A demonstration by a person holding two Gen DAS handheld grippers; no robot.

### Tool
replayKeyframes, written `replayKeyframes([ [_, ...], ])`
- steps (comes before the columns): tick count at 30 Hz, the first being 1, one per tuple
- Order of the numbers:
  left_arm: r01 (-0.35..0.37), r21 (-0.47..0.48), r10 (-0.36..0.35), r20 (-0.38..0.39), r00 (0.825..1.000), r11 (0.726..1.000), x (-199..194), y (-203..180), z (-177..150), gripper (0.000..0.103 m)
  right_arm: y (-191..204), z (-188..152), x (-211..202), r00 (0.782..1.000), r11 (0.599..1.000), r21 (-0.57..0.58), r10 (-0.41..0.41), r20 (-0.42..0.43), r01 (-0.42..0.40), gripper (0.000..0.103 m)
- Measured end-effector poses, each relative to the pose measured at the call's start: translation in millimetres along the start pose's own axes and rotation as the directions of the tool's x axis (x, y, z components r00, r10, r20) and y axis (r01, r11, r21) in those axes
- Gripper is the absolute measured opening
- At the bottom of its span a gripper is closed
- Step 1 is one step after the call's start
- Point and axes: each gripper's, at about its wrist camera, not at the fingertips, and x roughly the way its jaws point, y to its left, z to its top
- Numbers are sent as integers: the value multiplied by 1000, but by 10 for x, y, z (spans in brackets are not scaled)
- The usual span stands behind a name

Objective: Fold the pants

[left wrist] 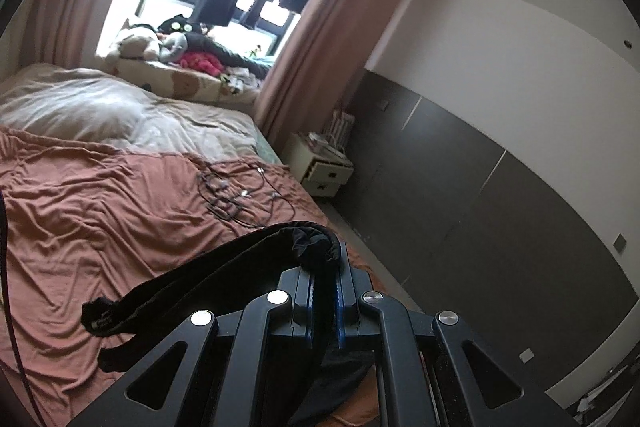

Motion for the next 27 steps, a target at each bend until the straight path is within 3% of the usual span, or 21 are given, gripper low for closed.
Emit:
replayKeyframes([
  [10, 31, -1, -31, -102, 994, 1000, 865, -221, -266, 8, -500, -142, -251, 999, 995, 101, -18, 26, 15, 41],
  [19, 78, -32, -83, -221, 972, 996, 1663, -402, -687, 8, -772, -263, -404, 998, 985, 171, -45, 43, 38, 41],
  [22, 104, -51, -114, -294, 949, 993, 1931, -457, -908, 8, -858, -306, -445, 997, 980, 191, -57, 42, 48, 41],
  [25, 118, -51, -129, -392, 911, 992, 2177, -555, -1154, 15, -920, -331, -481, 997, 977, 204, -65, 43, 55, 41],
  [27, 178, -48, -180, -463, 868, 983, 2307, -625, -1357, 45, -934, -350, -510, 997, 975, 213, -69, 43, 58, 41],
])
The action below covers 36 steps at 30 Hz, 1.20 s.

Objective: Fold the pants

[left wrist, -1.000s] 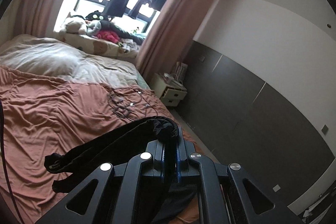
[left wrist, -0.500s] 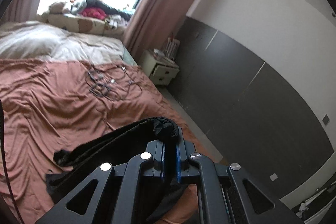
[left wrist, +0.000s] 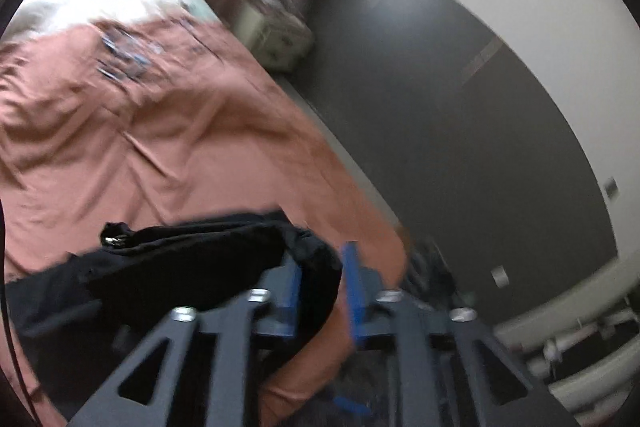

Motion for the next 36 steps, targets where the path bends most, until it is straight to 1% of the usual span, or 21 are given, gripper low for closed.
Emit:
replayKeyframes([
  [1, 19, 10, -18, -30, 999, 1000, 67, -17, -51, 54, -14, -9, -16, 1000, 1000, 3, -1, 1, 1, 41],
  [2, 24, 19, -23, -47, 999, 1000, 100, -29, -91, 67, -20, -14, -33, 1000, 1000, 5, -5, 2, 5, 41],
  [3, 24, 33, -22, -59, 998, 999, 112, -40, -137, 72, -35, -13, -39, 1000, 1000, 4, -8, 3, 8, 41],
  [5, 23, 47, -20, -66, 998, 999, 73, -44, -205, 74, -50, -14, -55, 1000, 1000, 2, -17, 4, 17, 41],
  [8, 11, 33, -10, -50, 999, 999, -74, 58, -258, 78, -59, -13, -82, 1000, 1000, -8, -29, 7, 29, 41],
  [11, -41, 28, 42, -24, 999, 999, -240, 236, -317, 82, -50, -5, -86, 999, 999, -23, -35, 6, 35, 41],
  [15, -107, -21, 107, -7, 994, 994, -460, 551, -431, 82, -22, 28, -86, 999, 998, -55, -35, 16, 35, 41],
  [17, -137, -39, 138, 5, 990, 990, -574, 643, -493, 82, -9, 48, -93, 1000, 997, -71, -23, 19, 25, 41],
  [23, -234, -99, 238, 37, 971, 967, -953, 895, -737, 83, -14, 120, -160, 999, 992, -127, -16, 30, 19, 41],
  [25, -264, -106, 270, 47, 962, 959, -1086, 944, -833, 85, -29, 163, -177, 999, 989, -150, -16, 30, 21, 41],
  [27, -275, -115, 284, 66, 957, 954, -1188, 1001, -921, 94, -35, 232, -216, 999, 985, -171, -30, 33, 35, 41],
  [30, -298, -132, 312, 102, 945, 946, -1322, 1116, -1075, 96, -10, 374, -267, 998, 978, -201, -48, 45, 57, 41],
  [31, -301, -140, 317, 110, 942, 943, -1354, 1163, -1127, 96, 6, 431, -276, 998, 976, -210, -51, 48, 60, 42],
  [32, -302, -144, 319, 114, 941, 942, -1374, 1203, -1169, 97, 34, 473, -278, 997, 973, -223, -57, 51, 67, 51],
  [33, -309, -146, 326, 119, 938, 940, -1401, 1264, -1240, 98, 78, 534, -277, 995, 965, -245, -75, 63, 89, 62],
  [34, -320, -152, 338, 120, 933, 935, -1409, 1311, -1292, 98, 120, 569, -274, 994, 960, -262, -86, 70, 101, 65],
  [36, -329, -179, 353, 117, 928, 927, -1415, 1450, -1417, 98, 211, 662, -236, 994, 950, -294, -88, 67, 104, 66],
])
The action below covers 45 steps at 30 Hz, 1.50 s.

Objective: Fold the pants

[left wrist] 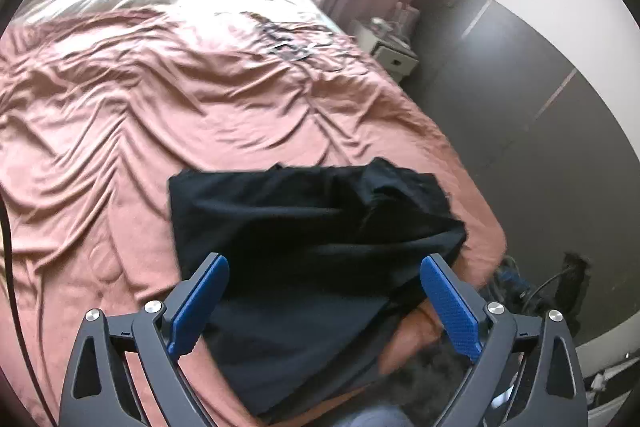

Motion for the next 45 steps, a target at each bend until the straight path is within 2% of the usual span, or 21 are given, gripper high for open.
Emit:
replayKeyframes([
  [7, -25, -89, 26, 3, 1000, 996, 141, 412, -272, 98, 165, 398, 258, 999, 994, -108, -33, -23, 31, 66],
  [13, -14, -178, 10, -23, 1000, 984, 339, 753, -436, 95, 264, 681, 580, 996, 976, -207, -75, -50, 63, 66],
  [18, -21, -231, 9, -53, 999, 973, 499, 982, -526, 75, 306, 952, 948, 990, 966, -249, -99, -97, 72, 66],
  [24, -25, -288, 1, -82, 997, 957, 683, 1152, -577, 66, 363, 1200, 1398, 980, 950, -303, -126, -155, 74, 66],
  [33, -23, -356, -23, -123, 992, 934, 965, 1304, -643, 49, 437, 1434, 2020, 943, 914, -397, -197, -269, 77, 66],
  [40, -28, -367, -24, -136, 990, 930, 1073, 1350, -664, 43, 455, 1549, 2431, 904, 902, -429, -218, -367, 44, 62],
  [41, -28, -366, -24, -137, 990, 930, 1077, 1352, -669, 42, 442, 1552, 2481, 897, 902, -430, -220, -383, 37, 60],
  [43, -26, -367, -26, -134, 991, 930, 1084, 1348, -676, 41, 410, 1545, 2571, 884, 905, -426, -221, -412, 28, 49],
  [45, -25, -367, -26, -133, 991, 930, 1096, 1346, -685, 41, 379, 1538, 2631, 876, 905, -424, -217, -431, 16, 27],
])
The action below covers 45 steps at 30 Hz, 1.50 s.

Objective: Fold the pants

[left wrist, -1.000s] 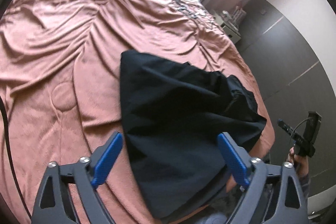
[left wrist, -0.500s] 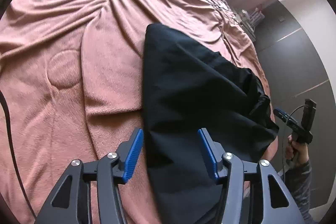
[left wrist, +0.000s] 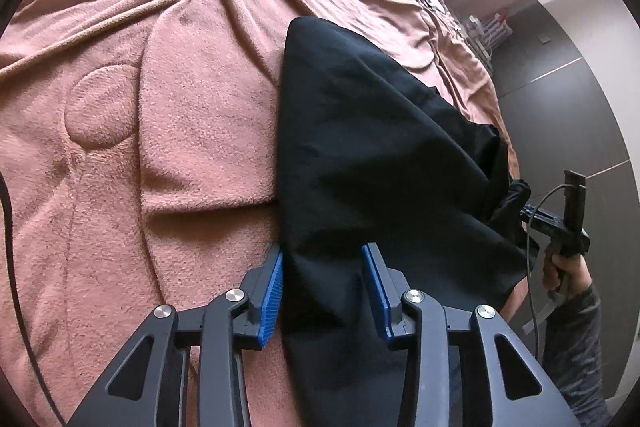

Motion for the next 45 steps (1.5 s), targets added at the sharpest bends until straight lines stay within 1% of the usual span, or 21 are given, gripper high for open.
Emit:
replayKeyframes([
  [1, 0, -2, 0, 0, 1000, 1000, 4, 3, -2, 41, -6, -4, 13, 1000, 1000, -4, 4, -2, -4, 19],
  [2, 1, -3, -1, -1, 1000, 1000, 7, -2, -4, 40, -18, -7, 2, 1000, 1000, -1, 12, 1, -12, 7],
  [3, 1, -1, -1, -1, 1000, 1000, 2, -9, -8, 40, -36, -14, -36, 1000, 1000, 7, 16, 15, -17, 4],
  [6, 2, 7, -2, -2, 1000, 1000, -13, -31, -15, 40, -105, -77, -187, 998, 999, 48, 9, 61, -12, 3],
  [11, 1, 10, -1, 0, 1000, 1000, -32, -68, -29, 40, -258, -239, -416, 992, 988, 148, -54, 114, 37, 3],
  [15, -1, 8, 1, 0, 1000, 1000, -40, -83, -29, 40, -346, -362, -515, 987, 962, 256, -125, 105, 94, 3],
  [17, -5, 7, 5, -3, 1000, 1000, -32, -89, -24, 40, -346, -371, -493, 985, 954, 274, -147, 87, 118, 3],
  [20, -6, 3, 6, -6, 1000, 1000, -12, -103, -15, 40, -321, -359, -474, 986, 953, 276, -148, 76, 121, 7],
  [22, -7, 8, 7, -3, 1000, 1000, -12, -114, -4, 40, -329, -333, -515, 986, 954, 278, -139, 87, 110, 18],
  [23, -7, 7, 7, -3, 1000, 1000, -8, -113, 6, 40, -335, -306, -539, 986, 956, 277, -128, 104, 95, 31],
  [24, -6, 6, 6, -2, 1000, 1000, -8, -108, 10, 40, -350, -274, -559, 985, 957, 277, -126, 118, 90, 47],
  [25, -5, 5, 5, -1, 1000, 1000, -9, -105, 16, 40, -361, -257, -587, 983, 957, 276, -129, 132, 88, 53],
  [26, -4, 4, 4, -1, 1000, 1000, -6, -98, 27, 40, -365, -225, -599, 981, 958, 272, -130, 144, 87, 57],
  [28, -2, 2, 2, 0, 1000, 1000, 7, -92, 49, 40, -363, -194, -579, 983, 962, 260, -119, 142, 79, 57],
  [32, -1, -5, 1, 5, 1000, 1000, 33, -82, 126, 40, -367, 5, -402, 987, 971, 226, -111, 116, 83, 57],
  [37, -14, -5, 14, 14, 1000, 1000, 100, -83, 286, 40, -457, 251, -134, 992, 972, 221, -94, 79, 75, 57],
  [40, -19, -10, 19, 13, 1000, 1000, 173, -79, 400, 40, -555, 323, 10, 996, 966, 257, -47, 72, 27, 57],
  [41, -18, -13, 18, 13, 1000, 1000, 196, -74, 435, 40, -577, 328, 29, 997, 964, 265, -38, 74, 17, 56],
  [43, -17, -20, 17, 13, 1000, 1000, 233, -69, 503, 40, -637, 322, 63, 996, 957, 289, 7, 85, -31, 32],
  [44, -20, -17, 20, 16, 1000, 1000, 250, -78, 539, 40, -663, 325, 55, 995, 953, 300, 25, 95, -53, 15],
  [45, -24, -13, 24, 16, 1000, 1000, 261, -84, 559, 40, -676, 306, 23, 993, 950, 305, 27, 113, -61, 8],
])
